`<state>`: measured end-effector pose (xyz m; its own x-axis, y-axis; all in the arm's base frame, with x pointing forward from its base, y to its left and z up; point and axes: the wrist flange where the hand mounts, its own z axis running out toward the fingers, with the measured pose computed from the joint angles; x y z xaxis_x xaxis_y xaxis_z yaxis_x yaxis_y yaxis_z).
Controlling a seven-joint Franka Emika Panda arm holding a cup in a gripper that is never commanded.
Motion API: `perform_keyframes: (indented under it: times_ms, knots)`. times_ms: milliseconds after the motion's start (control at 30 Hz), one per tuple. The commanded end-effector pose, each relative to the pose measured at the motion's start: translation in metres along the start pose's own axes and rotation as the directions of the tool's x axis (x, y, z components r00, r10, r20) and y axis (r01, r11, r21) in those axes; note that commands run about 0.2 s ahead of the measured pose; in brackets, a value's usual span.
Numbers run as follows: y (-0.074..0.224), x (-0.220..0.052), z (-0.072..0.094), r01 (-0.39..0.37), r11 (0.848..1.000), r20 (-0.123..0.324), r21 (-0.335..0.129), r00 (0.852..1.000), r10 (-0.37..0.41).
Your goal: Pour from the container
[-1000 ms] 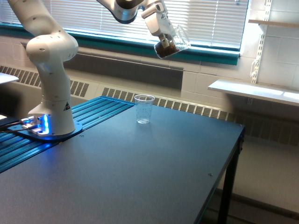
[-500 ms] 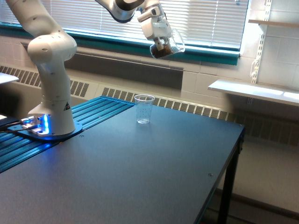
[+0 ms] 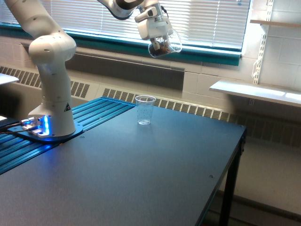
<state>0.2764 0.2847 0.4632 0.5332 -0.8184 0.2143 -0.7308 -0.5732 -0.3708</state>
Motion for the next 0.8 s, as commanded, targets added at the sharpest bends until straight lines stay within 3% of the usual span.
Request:
perform_keyframes:
  times_ms: [33,400,800]
  knots:
    - [-0.003,-0.015,0.000,-0.097,0.995,0.039,-0.003,0.995,0.097]
    - [-0.006,-0.029,0.003,-0.153,0.988,0.102,-0.014,0.983,0.153]
    - [-0.009,-0.044,-0.003,-0.197,0.980,0.129,-0.032,0.971,0.200]
